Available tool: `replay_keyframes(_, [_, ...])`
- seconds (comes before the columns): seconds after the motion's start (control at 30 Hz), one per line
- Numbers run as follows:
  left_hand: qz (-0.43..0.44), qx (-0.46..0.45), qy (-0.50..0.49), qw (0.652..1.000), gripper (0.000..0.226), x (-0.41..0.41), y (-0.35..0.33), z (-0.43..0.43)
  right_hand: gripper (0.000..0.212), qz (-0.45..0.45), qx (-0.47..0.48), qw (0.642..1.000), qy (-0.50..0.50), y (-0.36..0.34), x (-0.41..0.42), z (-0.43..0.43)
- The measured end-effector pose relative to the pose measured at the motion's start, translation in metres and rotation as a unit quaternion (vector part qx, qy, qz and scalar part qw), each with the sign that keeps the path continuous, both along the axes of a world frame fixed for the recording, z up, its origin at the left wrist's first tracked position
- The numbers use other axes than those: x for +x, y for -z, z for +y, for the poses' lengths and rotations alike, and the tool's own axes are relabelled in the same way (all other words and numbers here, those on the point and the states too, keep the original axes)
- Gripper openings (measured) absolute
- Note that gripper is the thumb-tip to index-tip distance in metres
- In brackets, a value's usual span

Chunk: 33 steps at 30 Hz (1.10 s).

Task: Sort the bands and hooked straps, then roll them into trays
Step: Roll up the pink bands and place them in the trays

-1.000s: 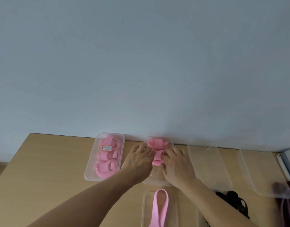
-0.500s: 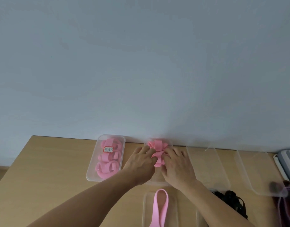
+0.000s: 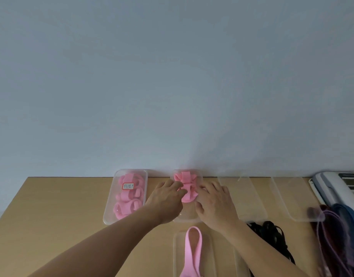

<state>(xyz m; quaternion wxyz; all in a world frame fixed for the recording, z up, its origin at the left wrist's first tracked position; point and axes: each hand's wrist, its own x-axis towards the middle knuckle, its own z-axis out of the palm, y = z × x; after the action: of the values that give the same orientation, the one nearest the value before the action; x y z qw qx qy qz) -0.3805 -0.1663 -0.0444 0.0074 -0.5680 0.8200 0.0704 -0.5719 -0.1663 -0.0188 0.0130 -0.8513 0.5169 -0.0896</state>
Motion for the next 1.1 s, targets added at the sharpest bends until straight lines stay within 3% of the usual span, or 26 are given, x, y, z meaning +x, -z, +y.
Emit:
replay_keyframes(0.13, [0.018,-0.004,0.002,1.0,0.049,0.001,-0.01,0.007,0.032,-0.02,0.0,1.0,0.017,-0.011,0.004,0.012])
replay_keyframes(0.23, [0.081,-0.007,-0.008,0.997,0.042,0.002,-0.021,0.022,0.015,-0.068,0.014,0.998,0.01,-0.014,0.004,0.029])
replay_keyframes(0.4, [0.197,0.086,-0.047,0.975,0.034,0.007,-0.028,0.064,0.017,-0.103,0.167,0.979,0.052,0.001,0.004,0.072])
replay_keyframes(0.63, [0.164,0.222,0.013,0.961,0.037,0.009,-0.005,0.102,0.014,-0.033,0.289,0.946,0.145,0.024,0.0,0.136])
replay_keyframes(0.93, [0.134,0.258,-0.007,0.957,0.039,0.003,-0.009,0.13,0.029,-0.016,0.322,0.93,0.176,0.051,-0.008,0.167])
replay_keyframes(1.1, [0.124,0.276,-0.034,0.953,0.041,0.001,-0.014,0.138,0.019,-0.069,0.373,0.905,0.192,0.051,-0.011,0.158])
